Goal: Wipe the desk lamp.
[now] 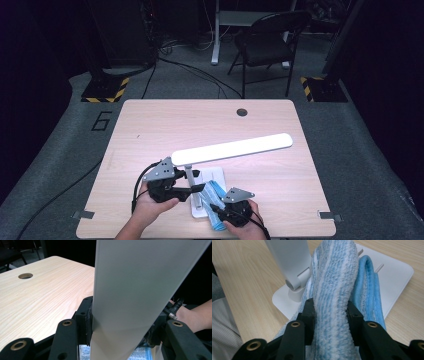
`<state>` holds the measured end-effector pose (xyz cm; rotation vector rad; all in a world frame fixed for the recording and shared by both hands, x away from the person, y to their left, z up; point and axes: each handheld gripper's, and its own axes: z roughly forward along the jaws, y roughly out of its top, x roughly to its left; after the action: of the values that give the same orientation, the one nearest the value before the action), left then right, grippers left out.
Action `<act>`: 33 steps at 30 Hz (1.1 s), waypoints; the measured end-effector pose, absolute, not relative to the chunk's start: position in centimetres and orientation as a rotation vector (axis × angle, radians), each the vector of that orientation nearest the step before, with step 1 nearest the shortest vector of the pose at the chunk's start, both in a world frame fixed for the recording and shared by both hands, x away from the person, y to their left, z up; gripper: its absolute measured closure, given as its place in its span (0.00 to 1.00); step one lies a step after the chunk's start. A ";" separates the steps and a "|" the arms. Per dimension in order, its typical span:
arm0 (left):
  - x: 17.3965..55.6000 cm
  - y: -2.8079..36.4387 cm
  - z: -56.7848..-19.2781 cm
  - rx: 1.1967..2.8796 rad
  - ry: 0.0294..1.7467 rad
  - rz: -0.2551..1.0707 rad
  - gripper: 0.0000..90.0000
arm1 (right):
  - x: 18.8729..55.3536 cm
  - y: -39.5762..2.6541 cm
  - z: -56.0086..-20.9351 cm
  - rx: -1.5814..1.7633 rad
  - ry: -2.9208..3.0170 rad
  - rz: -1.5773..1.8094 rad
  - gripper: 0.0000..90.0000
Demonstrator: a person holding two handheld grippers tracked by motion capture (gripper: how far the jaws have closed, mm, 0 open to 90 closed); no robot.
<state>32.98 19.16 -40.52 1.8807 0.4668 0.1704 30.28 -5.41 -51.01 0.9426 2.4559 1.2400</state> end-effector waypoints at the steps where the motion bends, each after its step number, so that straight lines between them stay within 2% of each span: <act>1: 33.0 19.2 -40.5 1.879 0.468 0.165 0.56 | 30.4 -5.4 -51.0 0.927 2.463 1.239 0.74; 12: 33.0 19.2 -40.5 1.882 0.464 0.160 0.56 | 31.9 -4.8 -51.2 0.934 2.448 1.248 0.73; 33: 33.0 19.3 -40.6 1.878 0.465 0.159 0.56 | 37.4 -3.6 -51.3 1.032 2.341 1.215 0.74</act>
<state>33.02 19.27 -40.56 1.8781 0.4647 0.1593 37.42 -3.63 -51.29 1.0318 2.3412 1.2148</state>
